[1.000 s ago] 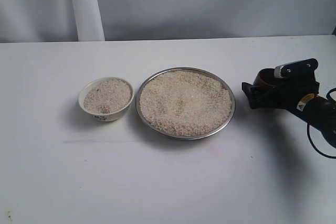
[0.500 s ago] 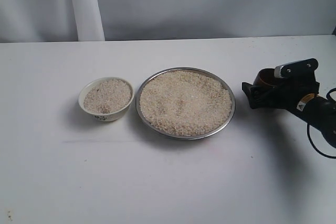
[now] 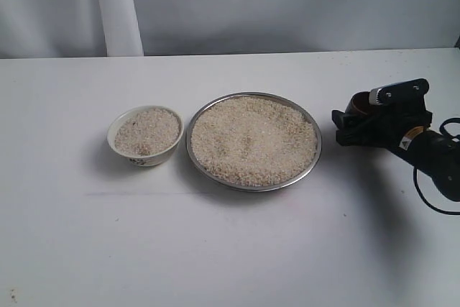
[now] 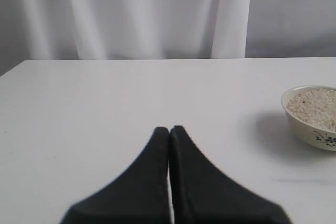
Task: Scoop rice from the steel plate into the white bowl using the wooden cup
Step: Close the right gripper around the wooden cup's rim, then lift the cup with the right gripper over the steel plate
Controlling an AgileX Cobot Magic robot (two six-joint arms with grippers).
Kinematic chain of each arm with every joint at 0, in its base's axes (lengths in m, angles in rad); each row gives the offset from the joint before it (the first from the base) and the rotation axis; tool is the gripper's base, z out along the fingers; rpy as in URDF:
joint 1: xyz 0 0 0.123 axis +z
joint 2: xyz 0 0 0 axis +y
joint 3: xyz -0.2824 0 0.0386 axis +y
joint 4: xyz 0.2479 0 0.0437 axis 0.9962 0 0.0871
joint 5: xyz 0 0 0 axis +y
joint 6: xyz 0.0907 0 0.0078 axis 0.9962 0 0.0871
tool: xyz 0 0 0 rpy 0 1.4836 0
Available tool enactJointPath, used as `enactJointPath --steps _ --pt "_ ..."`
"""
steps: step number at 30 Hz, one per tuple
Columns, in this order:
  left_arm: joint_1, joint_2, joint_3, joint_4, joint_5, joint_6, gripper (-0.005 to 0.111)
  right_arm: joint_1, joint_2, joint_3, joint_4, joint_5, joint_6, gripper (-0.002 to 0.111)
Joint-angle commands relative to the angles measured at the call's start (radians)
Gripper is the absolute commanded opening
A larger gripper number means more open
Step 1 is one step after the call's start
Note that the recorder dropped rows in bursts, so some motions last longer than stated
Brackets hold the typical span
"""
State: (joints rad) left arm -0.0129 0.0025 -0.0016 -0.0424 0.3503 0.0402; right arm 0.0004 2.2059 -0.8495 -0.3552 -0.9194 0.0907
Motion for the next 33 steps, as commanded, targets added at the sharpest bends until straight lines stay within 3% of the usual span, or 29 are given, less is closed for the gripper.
enactJointPath --steps 1,12,20,28,33 --pt "-0.003 -0.003 0.002 0.0 -0.006 -0.004 0.0 0.0 -0.001 -0.003 0.01 0.009 -0.008 0.059" --pt "-0.003 -0.003 0.002 0.0 -0.006 -0.004 0.0 0.0 -0.001 -0.003 -0.004 0.036 -0.022 0.001" --pt "-0.003 -0.003 0.002 0.0 -0.006 -0.004 0.0 0.0 -0.039 -0.003 -0.029 0.087 -0.03 0.0" --pt "-0.003 -0.003 0.002 0.0 -0.006 -0.004 0.0 0.004 -0.241 -0.003 -0.215 0.339 0.105 0.0" --pt "-0.003 -0.003 0.002 0.0 -0.006 -0.004 0.0 0.043 -0.383 -0.008 -0.219 0.482 0.11 0.0"
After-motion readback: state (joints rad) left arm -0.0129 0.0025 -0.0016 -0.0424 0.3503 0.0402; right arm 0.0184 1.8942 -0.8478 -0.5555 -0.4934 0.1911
